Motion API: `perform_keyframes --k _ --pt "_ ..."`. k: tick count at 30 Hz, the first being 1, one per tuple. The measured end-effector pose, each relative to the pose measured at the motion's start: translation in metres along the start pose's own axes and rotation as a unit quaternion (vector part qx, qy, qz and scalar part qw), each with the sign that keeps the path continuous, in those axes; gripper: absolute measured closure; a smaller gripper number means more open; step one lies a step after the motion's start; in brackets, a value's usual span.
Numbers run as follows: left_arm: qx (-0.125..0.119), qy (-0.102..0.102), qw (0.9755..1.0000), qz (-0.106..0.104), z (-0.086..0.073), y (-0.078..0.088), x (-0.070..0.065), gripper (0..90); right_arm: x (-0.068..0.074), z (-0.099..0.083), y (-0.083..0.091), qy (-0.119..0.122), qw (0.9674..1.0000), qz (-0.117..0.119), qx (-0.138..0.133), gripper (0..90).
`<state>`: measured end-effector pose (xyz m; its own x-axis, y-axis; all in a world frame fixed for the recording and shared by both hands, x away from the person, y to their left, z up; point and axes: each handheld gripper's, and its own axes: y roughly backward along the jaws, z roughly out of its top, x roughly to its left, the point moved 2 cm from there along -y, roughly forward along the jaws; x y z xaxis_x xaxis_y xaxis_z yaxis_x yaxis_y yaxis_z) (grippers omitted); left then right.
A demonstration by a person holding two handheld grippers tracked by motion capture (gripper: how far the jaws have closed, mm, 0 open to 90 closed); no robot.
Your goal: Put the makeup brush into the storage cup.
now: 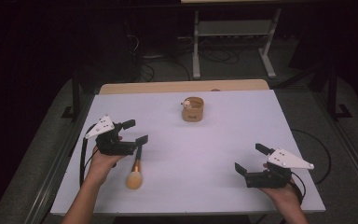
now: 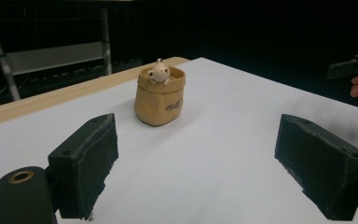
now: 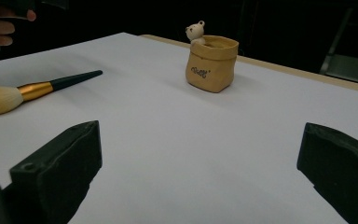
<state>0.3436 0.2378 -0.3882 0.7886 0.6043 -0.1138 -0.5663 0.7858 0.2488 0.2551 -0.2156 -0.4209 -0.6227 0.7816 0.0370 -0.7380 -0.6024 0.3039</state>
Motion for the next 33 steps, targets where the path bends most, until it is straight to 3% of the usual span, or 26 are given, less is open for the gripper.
perform_keyframes --k 6,20,25,26,30,32,33 --pt "0.011 0.008 0.9999 0.01 -0.0005 -0.0034 0.001 13.3 -0.0008 -0.0005 -0.0002 0.002 1.0 0.002 0.0 0.0" --pt "0.068 0.02 0.9971 0.029 -0.0044 -0.0054 0.0019 13.8 -0.0005 -0.0009 0.0007 -0.006 1.0 0.0 0.005 0.0" --pt "0.089 0.033 0.9948 0.037 -0.0045 -0.004 0.0031 13.9 -0.0017 -0.0008 0.0006 -0.002 1.0 -0.002 0.003 0.0" --pt "0.103 0.035 0.9932 0.041 -0.0048 -0.0035 0.0039 13.9 -0.0017 -0.0008 0.0007 -0.003 1.0 -0.002 0.003 0.0" --pt "0.118 0.042 0.9909 0.048 -0.0055 -0.0035 0.0046 13.8 -0.0016 -0.0009 0.0009 -0.004 1.0 -0.002 0.004 0.0" --pt "0.118 0.042 0.9909 0.048 -0.0055 -0.0035 0.0046 13.9 -0.0018 -0.0008 0.0009 -0.002 1.0 -0.003 0.004 0.0" --pt "0.131 0.042 0.989 0.054 -0.0059 -0.0033 0.0051 13.9 -0.0018 -0.0008 0.0009 -0.002 1.0 -0.003 0.004 0.0"
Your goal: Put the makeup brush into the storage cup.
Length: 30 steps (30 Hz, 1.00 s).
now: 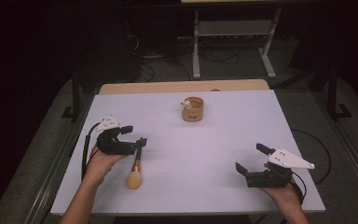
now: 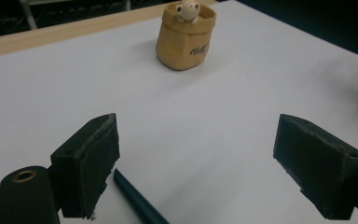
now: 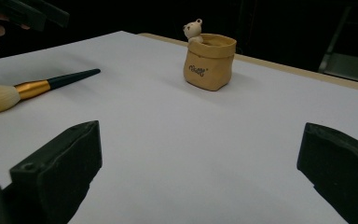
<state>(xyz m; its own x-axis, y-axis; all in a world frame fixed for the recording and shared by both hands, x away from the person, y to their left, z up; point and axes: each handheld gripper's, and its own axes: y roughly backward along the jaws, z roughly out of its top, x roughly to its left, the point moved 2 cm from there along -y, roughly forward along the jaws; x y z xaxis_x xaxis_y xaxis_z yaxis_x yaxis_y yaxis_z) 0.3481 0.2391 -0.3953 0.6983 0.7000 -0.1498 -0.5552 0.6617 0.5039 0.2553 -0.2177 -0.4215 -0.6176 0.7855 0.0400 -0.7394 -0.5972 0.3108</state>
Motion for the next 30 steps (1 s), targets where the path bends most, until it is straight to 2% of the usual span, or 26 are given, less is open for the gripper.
perform_keyframes --k 8,11,13,17,18,25,30 --pt "0.033 0.005 0.9994 0.011 -0.0014 -0.0016 -0.0002 14.1 -0.0003 0.0 0.0004 0.001 1.0 -0.001 0.001 0.0" --pt "0.055 0.003 0.9983 0.016 -0.0018 -0.0032 -0.0015 14.1 -0.0005 0.0 0.0007 0.0 1.0 -0.002 0.001 0.0" --pt "0.058 0.003 0.9982 0.016 -0.0018 -0.0037 -0.002 14.1 -0.0006 0.0 0.0007 0.001 1.0 -0.002 0.001 0.0" --pt "0.085 -0.005 0.9961 0.021 -0.0018 -0.0041 -0.0022 14.3 -0.0007 0.0001 0.0008 0.001 1.0 -0.003 0.001 0.0" --pt "0.092 -0.001 0.9956 0.02 -0.0021 -0.0048 -0.0028 14.6 -0.0007 0.0 0.0009 0.001 1.0 -0.003 0.001 0.0" --pt "0.109 0.013 0.9937 0.02 -0.0039 -0.007 -0.0032 15.0 -0.0006 0.0 0.001 0.0 1.0 -0.003 0.002 0.0" --pt "0.124 0.013 0.992 0.02 -0.0051 -0.0078 -0.0024 16.6 -0.0007 0.0 0.001 0.0 1.0 -0.003 0.002 0.0"
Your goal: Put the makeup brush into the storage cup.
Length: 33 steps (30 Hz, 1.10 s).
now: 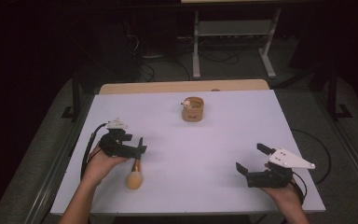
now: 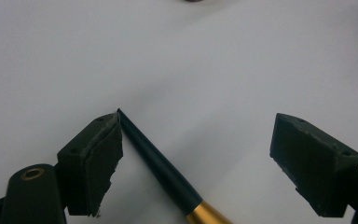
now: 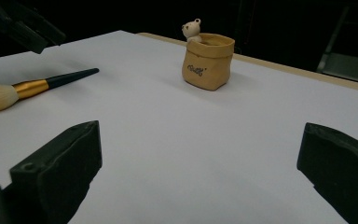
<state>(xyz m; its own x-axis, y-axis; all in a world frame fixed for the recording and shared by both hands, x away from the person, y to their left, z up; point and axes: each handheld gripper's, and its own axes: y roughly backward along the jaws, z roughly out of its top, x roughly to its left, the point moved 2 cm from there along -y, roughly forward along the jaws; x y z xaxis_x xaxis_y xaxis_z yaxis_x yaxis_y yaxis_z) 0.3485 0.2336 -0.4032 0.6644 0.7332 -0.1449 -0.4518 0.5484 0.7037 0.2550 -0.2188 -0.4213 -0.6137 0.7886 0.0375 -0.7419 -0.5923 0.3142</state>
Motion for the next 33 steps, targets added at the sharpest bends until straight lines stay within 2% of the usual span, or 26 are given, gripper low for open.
perform_keyframes --k 4,9,20,23,24,30,33 --pt "0.02 0.003 0.9998 0.002 -0.001 -0.002 0.001 16.8 0.0 0.0 0.0 0.0 1.0 0.0 0.0 0.0" --pt "0.028 0.008 0.9996 -0.001 -0.002 -0.004 0.0 19.5 0.0 0.0 0.0 0.0 1.0 0.0 0.001 0.0" --pt "0.07 0.015 0.9974 0.009 -0.005 -0.01 0.001 22.9 0.0 0.0 -0.001 0.002 1.0 0.001 0.001 0.0" --pt "0.073 0.017 0.9972 0.011 -0.005 -0.01 0.001 23.7 0.0 -0.001 -0.001 0.002 1.0 0.002 0.0 0.0" --pt "0.083 0.014 0.9964 0.013 -0.006 -0.011 0.002 24.2 -0.001 -0.001 -0.001 0.002 1.0 0.002 0.0 0.0" --pt "0.093 0.024 0.9953 0.015 -0.008 -0.013 0.004 26.7 -0.001 -0.001 -0.001 0.003 1.0 0.003 0.0 0.0" --pt "0.1 0.023 0.9945 0.019 -0.009 -0.014 0.004 28.4 0.0 -0.001 -0.001 -0.001 1.0 0.004 0.003 0.0"
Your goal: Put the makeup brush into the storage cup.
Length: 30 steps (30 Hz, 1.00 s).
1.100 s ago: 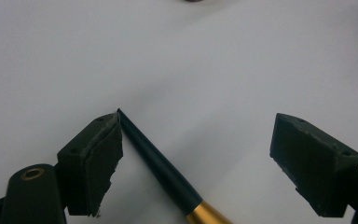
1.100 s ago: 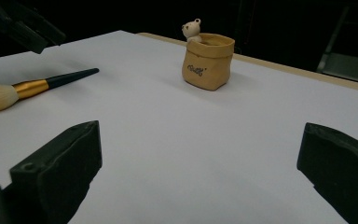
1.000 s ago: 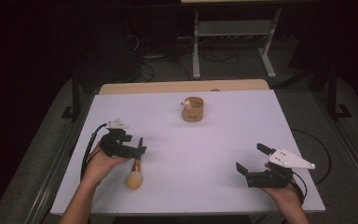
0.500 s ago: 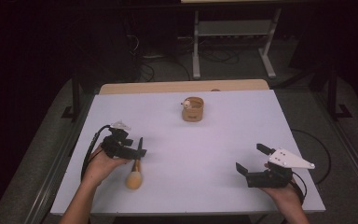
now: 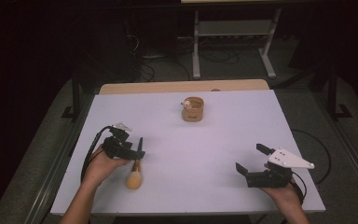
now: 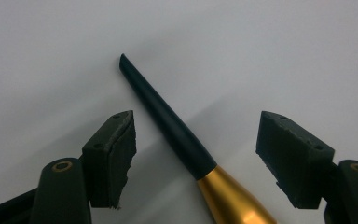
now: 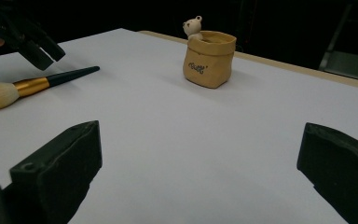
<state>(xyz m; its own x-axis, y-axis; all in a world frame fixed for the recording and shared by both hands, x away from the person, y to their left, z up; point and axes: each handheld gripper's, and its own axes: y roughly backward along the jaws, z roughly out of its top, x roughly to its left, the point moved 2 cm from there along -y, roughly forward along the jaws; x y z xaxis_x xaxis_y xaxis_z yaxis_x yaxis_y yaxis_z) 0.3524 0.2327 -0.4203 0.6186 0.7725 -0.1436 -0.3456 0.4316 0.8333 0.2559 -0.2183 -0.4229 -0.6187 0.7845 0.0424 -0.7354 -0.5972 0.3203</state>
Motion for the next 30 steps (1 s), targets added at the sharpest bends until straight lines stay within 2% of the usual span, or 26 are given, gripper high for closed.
perform_keyframes --k 3,5,6,7,13,16,18,21,22,24,25,30 --pt "0.008 -0.002 0.9999 0.007 -0.001 -0.003 0.0 29.0 0.0 0.0 0.0 0.003 1.0 0.0 0.0 0.0" --pt "0.014 0.004 0.9999 0.005 -0.002 -0.005 -0.001 30.1 0.0 0.0 0.0 0.003 1.0 -0.001 -0.001 0.0" --pt "0.021 -0.003 0.9998 0.004 -0.002 -0.005 0.0 31.1 0.0 0.0 0.0 0.002 1.0 -0.001 -0.001 0.0" --pt "0.021 0.002 0.9998 0.004 -0.002 -0.006 -0.001 31.7 0.0 0.0 0.0 0.003 1.0 -0.001 -0.001 0.0" --pt "0.038 -0.003 0.9993 0.0 -0.003 -0.008 -0.001 35.3 -0.001 0.0 0.0 0.003 1.0 -0.001 0.0 0.0" --pt "0.038 0.003 0.9993 -0.003 -0.003 -0.01 -0.002 37.2 -0.001 0.0 0.0 0.003 1.0 0.0 0.0 0.0" --pt "0.051 -0.004 0.9987 -0.003 -0.004 -0.01 -0.001 38.6 -0.001 0.0 0.0 0.003 1.0 -0.001 0.0 0.0" --pt "0.052 -0.006 0.9986 -0.005 -0.004 -0.011 -0.001 41.2 -0.001 0.0 0.0 0.003 1.0 -0.001 0.0 0.0" --pt "0.052 0.001 0.9986 -0.005 -0.004 -0.011 -0.002 41.6 -0.001 0.0 0.0 0.003 1.0 -0.001 0.0 0.0" --pt "0.053 0.001 0.9985 -0.007 -0.004 -0.012 -0.003 42.8 -0.001 0.0 0.0 0.003 1.0 -0.001 0.0 0.0" --pt "0.045 0.012 0.9989 -0.007 -0.004 -0.014 -0.004 43.3 -0.001 0.0 0.0 0.004 1.0 -0.001 0.0 0.0" --pt "0.061 0.0 0.9981 -0.007 -0.004 -0.013 -0.003 46.6 -0.001 0.0 0.0 0.004 1.0 -0.002 0.0 0.0"
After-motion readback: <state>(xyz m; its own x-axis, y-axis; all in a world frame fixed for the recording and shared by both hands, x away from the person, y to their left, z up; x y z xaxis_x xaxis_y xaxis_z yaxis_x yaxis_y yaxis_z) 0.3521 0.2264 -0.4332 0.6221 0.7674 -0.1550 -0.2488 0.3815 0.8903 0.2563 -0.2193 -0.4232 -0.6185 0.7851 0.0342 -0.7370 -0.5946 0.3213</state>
